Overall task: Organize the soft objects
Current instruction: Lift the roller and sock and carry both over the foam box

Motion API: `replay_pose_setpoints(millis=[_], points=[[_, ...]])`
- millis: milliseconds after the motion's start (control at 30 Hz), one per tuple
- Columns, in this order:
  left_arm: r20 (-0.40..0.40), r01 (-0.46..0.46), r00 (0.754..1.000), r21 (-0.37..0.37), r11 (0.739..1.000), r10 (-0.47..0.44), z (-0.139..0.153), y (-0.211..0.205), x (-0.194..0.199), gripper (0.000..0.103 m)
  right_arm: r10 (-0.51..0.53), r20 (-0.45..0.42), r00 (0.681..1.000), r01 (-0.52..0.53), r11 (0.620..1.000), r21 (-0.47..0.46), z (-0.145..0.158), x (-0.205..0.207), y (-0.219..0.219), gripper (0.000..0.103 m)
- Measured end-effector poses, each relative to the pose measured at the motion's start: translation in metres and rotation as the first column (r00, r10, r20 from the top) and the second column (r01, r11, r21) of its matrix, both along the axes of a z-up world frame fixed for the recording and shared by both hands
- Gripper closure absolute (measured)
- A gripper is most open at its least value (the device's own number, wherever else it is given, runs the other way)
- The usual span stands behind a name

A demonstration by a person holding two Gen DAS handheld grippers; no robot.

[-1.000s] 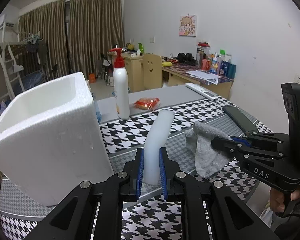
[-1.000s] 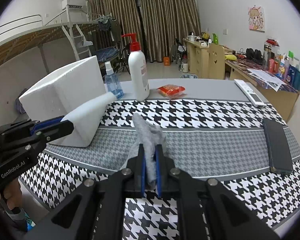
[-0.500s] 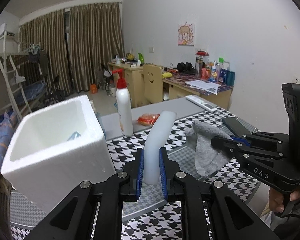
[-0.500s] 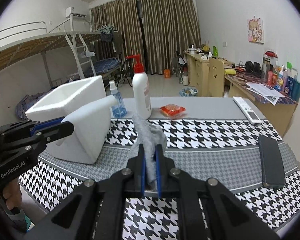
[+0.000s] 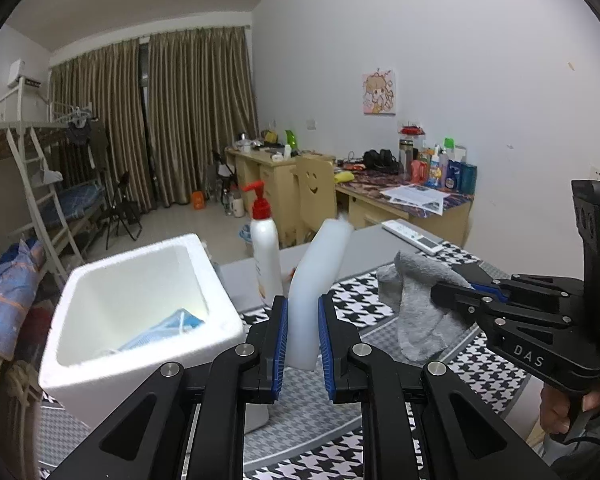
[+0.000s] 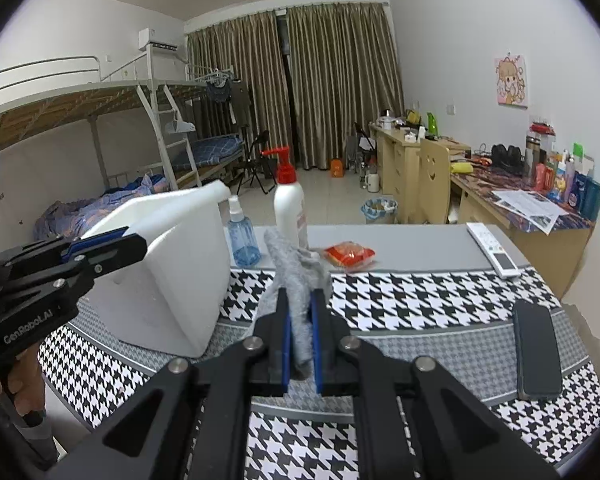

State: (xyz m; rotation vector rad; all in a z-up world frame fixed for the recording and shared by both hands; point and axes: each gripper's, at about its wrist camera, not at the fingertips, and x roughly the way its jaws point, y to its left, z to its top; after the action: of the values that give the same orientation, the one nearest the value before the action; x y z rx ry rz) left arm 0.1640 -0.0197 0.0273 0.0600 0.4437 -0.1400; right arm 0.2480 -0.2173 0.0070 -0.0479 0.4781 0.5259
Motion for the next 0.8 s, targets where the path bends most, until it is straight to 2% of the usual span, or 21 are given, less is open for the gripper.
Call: replay_pose_setpoints(millis=[800], points=[[0.085,-0.107,0.991,0.003,0.994,0.107,0.031,0.034,0.002,0.087,0.070,0.091,0.993,-0.074,0.996,0.044,0.033,0.004,0.024,0.092]])
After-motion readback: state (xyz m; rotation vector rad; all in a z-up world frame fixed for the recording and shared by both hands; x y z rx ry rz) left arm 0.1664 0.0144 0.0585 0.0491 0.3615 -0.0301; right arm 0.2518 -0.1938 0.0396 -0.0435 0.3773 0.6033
